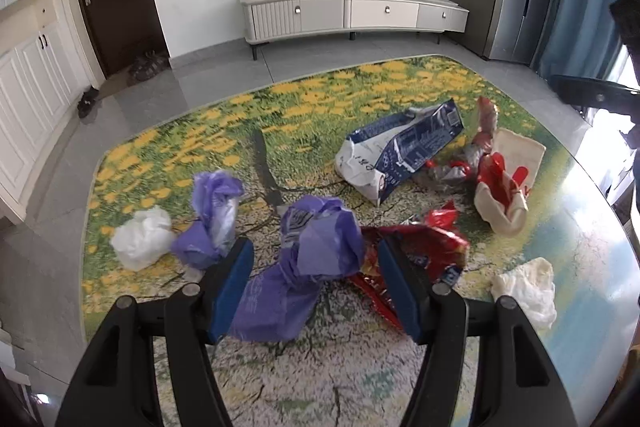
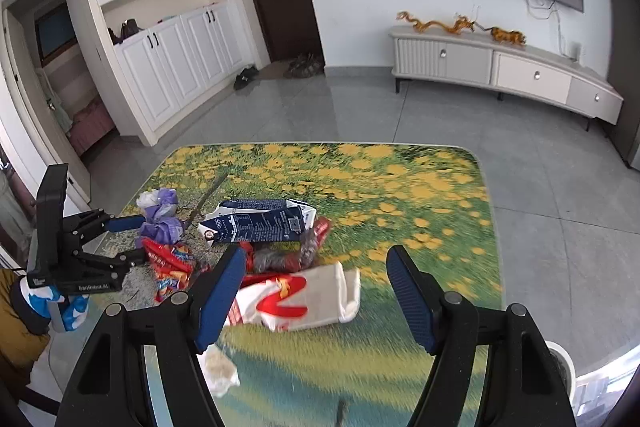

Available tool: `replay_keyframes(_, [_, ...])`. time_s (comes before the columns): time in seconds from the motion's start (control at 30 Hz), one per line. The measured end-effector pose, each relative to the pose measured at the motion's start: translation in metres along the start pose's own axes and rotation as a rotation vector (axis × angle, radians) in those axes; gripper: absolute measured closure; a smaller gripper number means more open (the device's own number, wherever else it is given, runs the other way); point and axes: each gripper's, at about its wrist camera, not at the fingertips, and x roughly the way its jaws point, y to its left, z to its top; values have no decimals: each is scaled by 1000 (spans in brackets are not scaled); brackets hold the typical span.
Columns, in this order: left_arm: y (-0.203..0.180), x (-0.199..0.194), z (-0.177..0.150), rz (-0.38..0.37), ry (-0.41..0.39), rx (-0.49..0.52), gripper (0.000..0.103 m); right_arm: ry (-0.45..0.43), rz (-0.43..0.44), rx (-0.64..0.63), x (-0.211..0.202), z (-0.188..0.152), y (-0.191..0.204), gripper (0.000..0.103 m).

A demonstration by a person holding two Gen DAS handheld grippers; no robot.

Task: Collect trash
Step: 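Grasp the purple bag with left tool while right tool grasps red-and-clear wrapper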

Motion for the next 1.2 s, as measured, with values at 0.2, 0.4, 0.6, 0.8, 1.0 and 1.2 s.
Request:
replay_keyframes(0.2, [8,11,-3,-45,9,-56,45,90,12,25,54,9,-4,34])
replay_keyframes(0.4, [12,15,-7,-83,27,-102,59,162,45,24,87,-2,0,62])
replay_keyframes(0.6, [10,4,-13,-94,15,-132,66,173,67,-11,83,-11,11,90])
replay_keyframes(0.8, [7,-25,-25,-76,-18,-161,67,134,83,-26,61,-13,23,92])
replay_keyframes(1.0, [5,-65,-36,-46,-64,-193,67,65,96,-54,23,-10,36,92])
replay_keyframes(1.2, [-2,-104,-44,-35,-112,-221,67,-10,110,-73,-20,-14,47,92])
